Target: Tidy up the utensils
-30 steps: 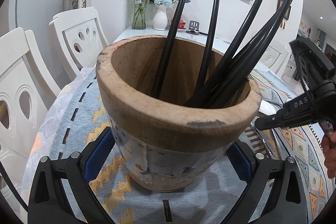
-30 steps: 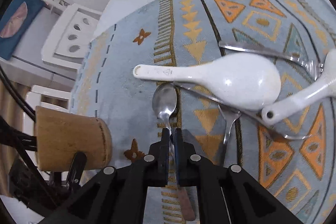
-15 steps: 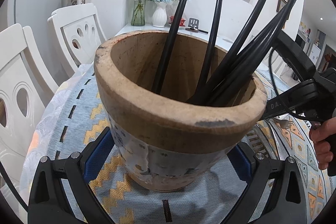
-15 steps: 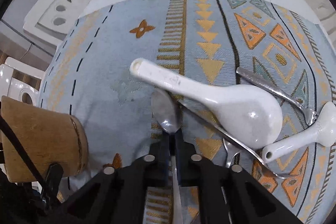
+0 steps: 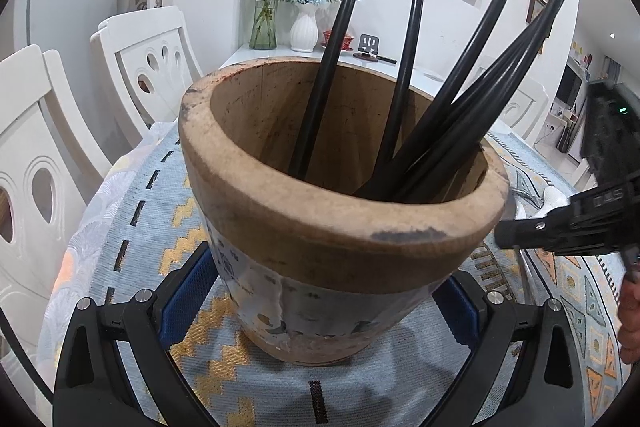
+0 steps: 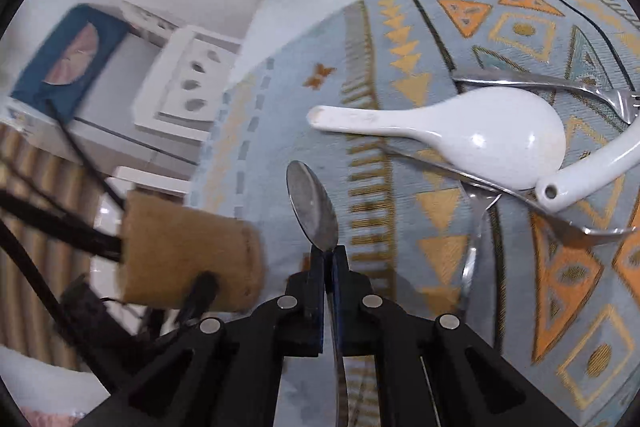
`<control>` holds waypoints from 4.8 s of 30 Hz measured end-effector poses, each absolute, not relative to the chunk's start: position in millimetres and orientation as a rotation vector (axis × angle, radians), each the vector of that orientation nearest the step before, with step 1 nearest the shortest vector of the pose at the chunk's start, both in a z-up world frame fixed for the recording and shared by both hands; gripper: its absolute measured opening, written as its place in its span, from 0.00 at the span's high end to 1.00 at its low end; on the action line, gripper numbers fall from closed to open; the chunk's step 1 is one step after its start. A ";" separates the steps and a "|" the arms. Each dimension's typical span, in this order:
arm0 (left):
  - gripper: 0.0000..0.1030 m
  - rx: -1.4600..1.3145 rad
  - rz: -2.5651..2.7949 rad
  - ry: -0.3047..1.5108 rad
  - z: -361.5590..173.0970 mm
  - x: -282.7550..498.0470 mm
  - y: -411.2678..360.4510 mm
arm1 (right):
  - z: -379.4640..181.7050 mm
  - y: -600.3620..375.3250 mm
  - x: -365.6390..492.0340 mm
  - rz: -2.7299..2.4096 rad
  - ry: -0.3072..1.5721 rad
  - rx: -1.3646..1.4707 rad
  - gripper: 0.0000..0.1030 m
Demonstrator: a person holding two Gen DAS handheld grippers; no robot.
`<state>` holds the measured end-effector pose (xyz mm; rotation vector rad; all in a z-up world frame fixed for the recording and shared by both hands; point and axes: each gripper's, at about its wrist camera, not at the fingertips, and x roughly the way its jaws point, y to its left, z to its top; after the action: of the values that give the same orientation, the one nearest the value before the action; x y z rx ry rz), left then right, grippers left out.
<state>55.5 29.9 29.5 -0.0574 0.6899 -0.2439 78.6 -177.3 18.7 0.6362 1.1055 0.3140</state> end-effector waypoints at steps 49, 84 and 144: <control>0.03 -0.048 -0.241 0.667 32.6 47.3 29.5 | 253.3 -34.9 87.5 0.704 0.604 0.289 0.97; 0.03 -0.053 -0.245 0.680 28.8 49.6 28.2 | 206.4 -38.3 102.8 0.650 0.780 0.342 0.65; 0.02 -0.008 -0.204 0.712 27.2 55.2 24.2 | -5.4 -297.7 95.5 -0.316 1.347 1.089 0.61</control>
<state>55.2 24.2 27.2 -0.0078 0.7123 -0.2041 95.5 -297.7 -5.4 1.0892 1.3475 -0.3159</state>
